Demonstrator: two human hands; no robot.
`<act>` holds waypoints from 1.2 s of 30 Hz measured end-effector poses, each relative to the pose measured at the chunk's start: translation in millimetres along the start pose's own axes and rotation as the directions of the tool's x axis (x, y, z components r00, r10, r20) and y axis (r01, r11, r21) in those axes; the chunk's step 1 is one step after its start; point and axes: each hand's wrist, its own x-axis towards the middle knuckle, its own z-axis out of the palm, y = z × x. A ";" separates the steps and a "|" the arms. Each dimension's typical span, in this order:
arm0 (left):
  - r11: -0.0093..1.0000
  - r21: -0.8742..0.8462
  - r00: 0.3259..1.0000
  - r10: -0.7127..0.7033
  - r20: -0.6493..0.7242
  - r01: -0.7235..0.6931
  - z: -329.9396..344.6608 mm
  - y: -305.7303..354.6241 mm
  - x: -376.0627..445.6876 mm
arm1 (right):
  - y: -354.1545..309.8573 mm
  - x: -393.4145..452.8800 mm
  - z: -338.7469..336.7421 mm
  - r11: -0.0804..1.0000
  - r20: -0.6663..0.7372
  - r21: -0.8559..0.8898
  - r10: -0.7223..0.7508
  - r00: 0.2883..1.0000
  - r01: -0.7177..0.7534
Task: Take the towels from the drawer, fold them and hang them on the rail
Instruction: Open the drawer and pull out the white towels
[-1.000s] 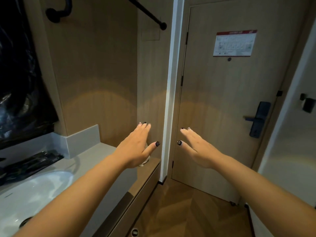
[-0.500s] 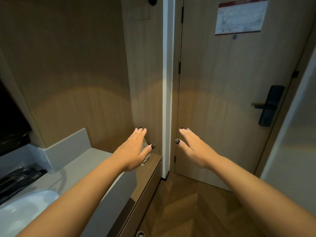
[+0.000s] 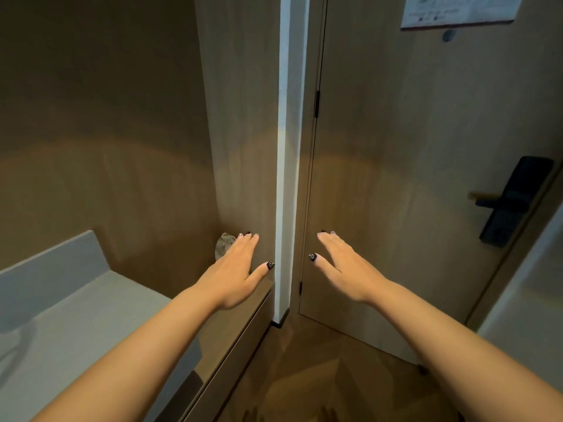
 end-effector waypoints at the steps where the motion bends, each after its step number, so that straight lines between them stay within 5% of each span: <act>1: 1.000 0.000 1.000 -0.011 -0.003 0.011 6.4 2.2 14.4 | 13.5 11.5 -3.2 1.000 0.011 0.002 0.001 1.000 -0.001; 10: 0.989 0.011 0.989 -0.146 0.026 0.145 61.5 -7.9 99.0 | 104.9 94.2 -1.7 0.999 0.133 0.046 -0.013 0.991 0.007; 21: 0.960 -0.050 0.960 -0.278 -0.020 0.277 97.9 -82.4 144.6 | 128.7 201.6 65.8 0.983 0.261 0.182 -0.086 0.961 0.039; 31: 0.903 -0.032 0.904 -0.427 0.029 0.428 129.0 -136.4 188.6 | 139.7 298.4 136.2 0.963 0.421 0.210 -0.244 0.874 0.168; 36: 0.821 -0.036 0.821 -0.569 0.043 0.570 165.2 -141.1 214.4 | 167.5 356.9 175.7 0.940 0.526 0.253 -0.333 0.783 0.230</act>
